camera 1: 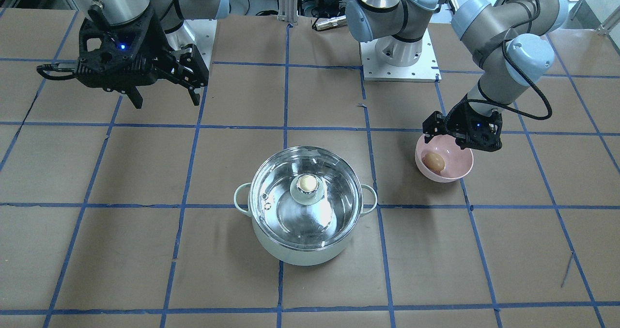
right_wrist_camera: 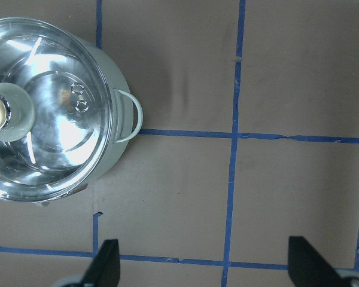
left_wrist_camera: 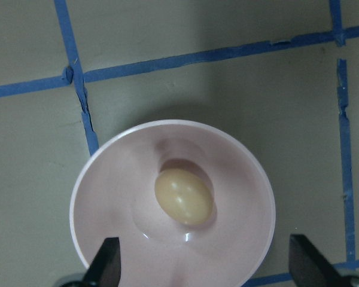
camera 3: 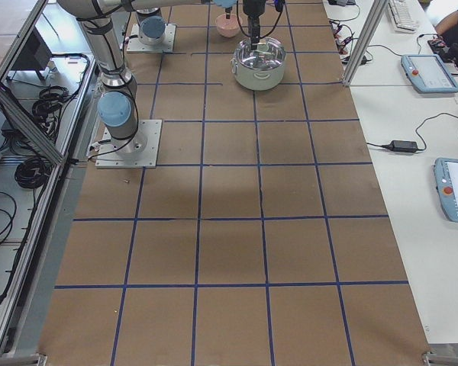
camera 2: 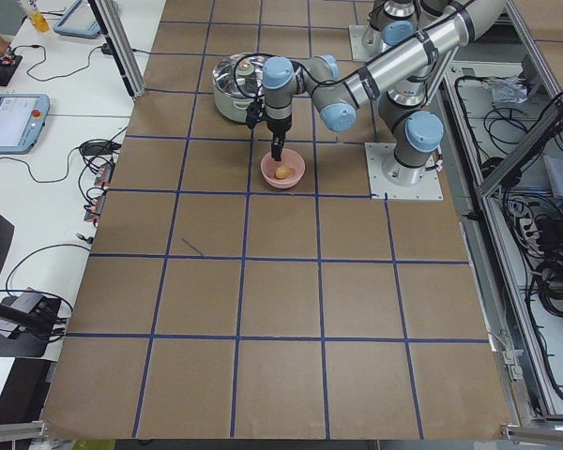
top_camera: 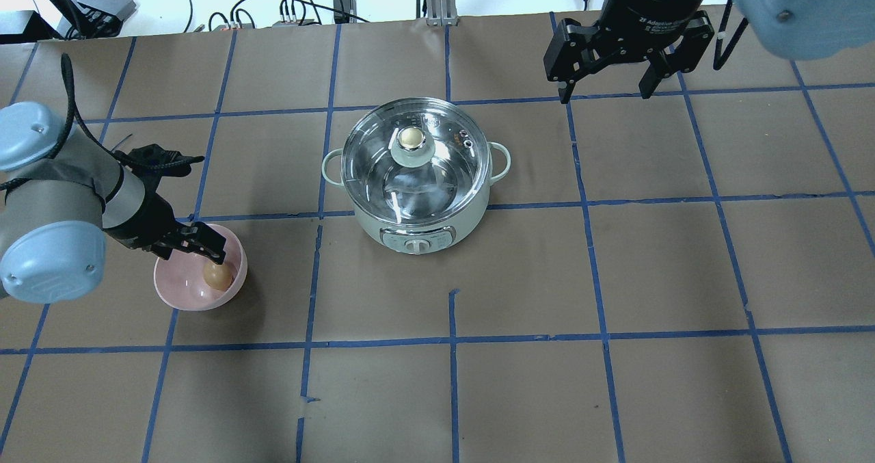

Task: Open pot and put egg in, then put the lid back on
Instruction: 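Lower the left gripper into the pink bowl over the egg, then close the left gripper around the brown egg in the bowl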

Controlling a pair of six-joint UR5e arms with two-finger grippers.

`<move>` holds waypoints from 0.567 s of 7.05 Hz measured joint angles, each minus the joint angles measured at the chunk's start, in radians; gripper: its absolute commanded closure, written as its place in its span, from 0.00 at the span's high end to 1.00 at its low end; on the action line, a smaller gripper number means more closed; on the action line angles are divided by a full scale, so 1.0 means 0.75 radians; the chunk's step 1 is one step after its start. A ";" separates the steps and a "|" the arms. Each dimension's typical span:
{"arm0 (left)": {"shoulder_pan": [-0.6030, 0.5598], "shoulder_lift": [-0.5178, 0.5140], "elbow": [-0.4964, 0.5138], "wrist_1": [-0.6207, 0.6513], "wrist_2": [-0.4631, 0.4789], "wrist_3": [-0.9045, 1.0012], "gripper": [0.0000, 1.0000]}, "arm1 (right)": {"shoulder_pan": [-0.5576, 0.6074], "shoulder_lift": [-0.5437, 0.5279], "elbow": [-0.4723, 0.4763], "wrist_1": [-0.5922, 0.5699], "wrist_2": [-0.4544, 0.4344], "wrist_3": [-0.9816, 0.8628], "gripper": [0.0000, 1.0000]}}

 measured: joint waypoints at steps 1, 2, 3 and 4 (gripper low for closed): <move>0.015 0.000 -0.050 0.076 -0.015 0.011 0.99 | 0.000 0.001 -0.001 -0.003 0.005 -0.001 1.00; 0.025 -0.002 -0.082 0.127 -0.014 0.020 0.99 | 0.000 0.000 -0.001 0.001 0.001 -0.004 1.00; 0.038 -0.004 -0.104 0.150 -0.004 0.024 0.99 | -0.001 -0.001 -0.002 0.011 -0.004 -0.005 1.00; 0.046 -0.010 -0.128 0.185 0.005 0.023 0.99 | -0.002 -0.001 -0.004 0.016 -0.007 -0.007 1.00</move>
